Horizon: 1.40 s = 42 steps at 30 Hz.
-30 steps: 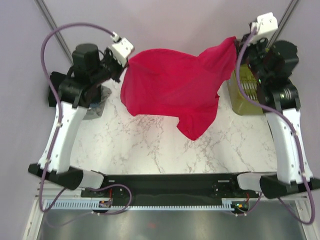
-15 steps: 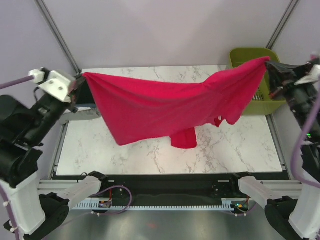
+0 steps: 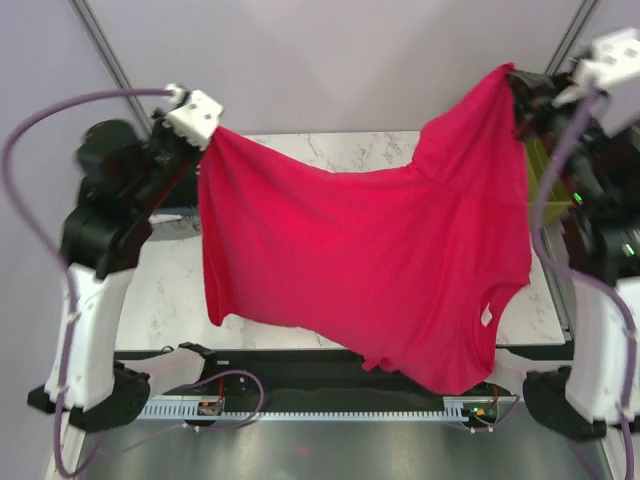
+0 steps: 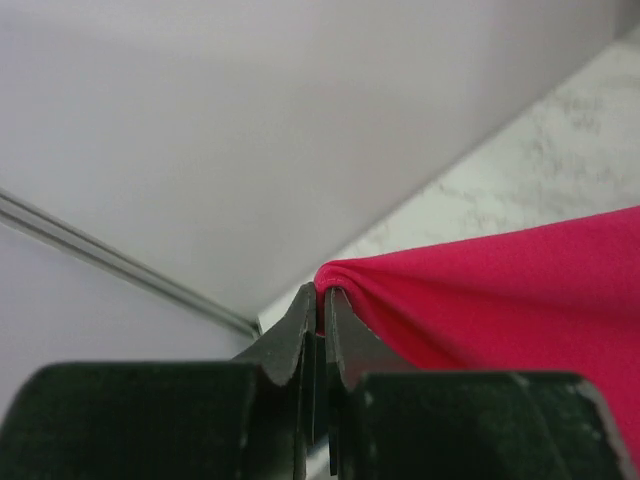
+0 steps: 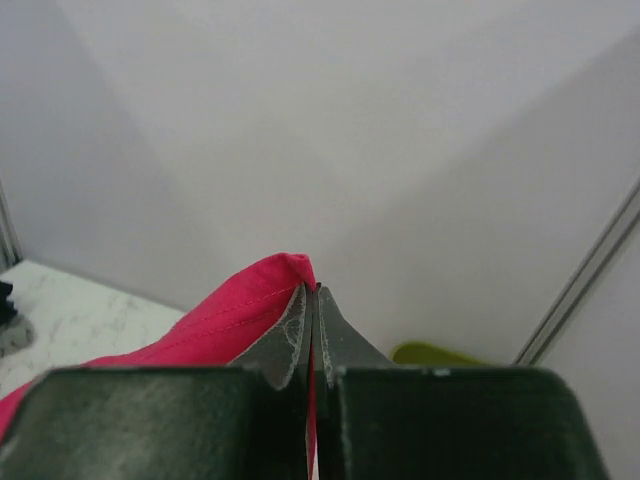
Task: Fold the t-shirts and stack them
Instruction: Flatten the tshirt out, then fold the tshirt
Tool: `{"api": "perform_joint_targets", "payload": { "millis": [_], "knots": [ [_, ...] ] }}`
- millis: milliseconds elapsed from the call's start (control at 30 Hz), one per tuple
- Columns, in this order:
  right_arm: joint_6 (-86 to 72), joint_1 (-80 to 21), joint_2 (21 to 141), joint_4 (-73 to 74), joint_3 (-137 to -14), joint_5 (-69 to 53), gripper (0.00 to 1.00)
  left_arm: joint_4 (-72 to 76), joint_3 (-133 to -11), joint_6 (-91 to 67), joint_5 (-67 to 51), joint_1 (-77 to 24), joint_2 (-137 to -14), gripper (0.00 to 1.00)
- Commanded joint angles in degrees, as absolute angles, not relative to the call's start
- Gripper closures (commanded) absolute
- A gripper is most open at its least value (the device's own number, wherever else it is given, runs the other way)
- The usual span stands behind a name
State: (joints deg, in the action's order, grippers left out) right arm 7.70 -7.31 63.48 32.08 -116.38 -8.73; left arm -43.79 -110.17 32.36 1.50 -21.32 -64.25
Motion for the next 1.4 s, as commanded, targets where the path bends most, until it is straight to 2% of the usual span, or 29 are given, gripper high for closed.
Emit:
{"api": "perform_joint_targets", "payload": {
  "millis": [0, 67, 200, 400, 533, 867, 1067, 1367],
  "knots": [
    [7.3, -7.03, 73.27, 25.59, -109.52, -9.93, 1.0, -38.16, -101.01, 35.86, 2.03, -18.21, -69.51, 0.98],
    [7.64, -7.03, 77.84, 21.74, -105.76, -11.15, 1.0, -35.87, -96.69, 33.77, -0.6, -12.08, -75.02, 0.98],
    [9.31, -7.03, 87.5, 16.09, -101.87, -11.25, 1.0, -34.37, -95.98, 31.56, -5.88, -5.91, -86.53, 0.98],
    [12.3, -7.38, 106.74, 13.45, -105.46, -10.2, 1.0, -32.08, -101.23, 32.78, -9.75, -3.96, -105.88, 0.98],
    [15.02, -7.65, 118.28, 13.27, -112.82, -7.39, 1.0, -33.39, -108.0, 33.4, -10.98, -4.04, -119.4, 0.98],
    [15.38, -7.47, 144.2, 14.86, -137.01, -2.47, 1.0, -34.98, -130.33, 28.3, -5.8, -5.27, -139.11, 0.98],
    [14.59, -7.38, 150.46, 7.58, -142.03, 3.24, 1.0, -30.16, -137.19, 31.29, -2.65, -5.62, -145.54, 0.98],
    [16.26, -7.65, 150.29, 3.08, -143.35, 8.53, 1.0, -19.7, -134.04, 27.42, 1.84, -3.69, -144.23, 0.98]
  ]
}}
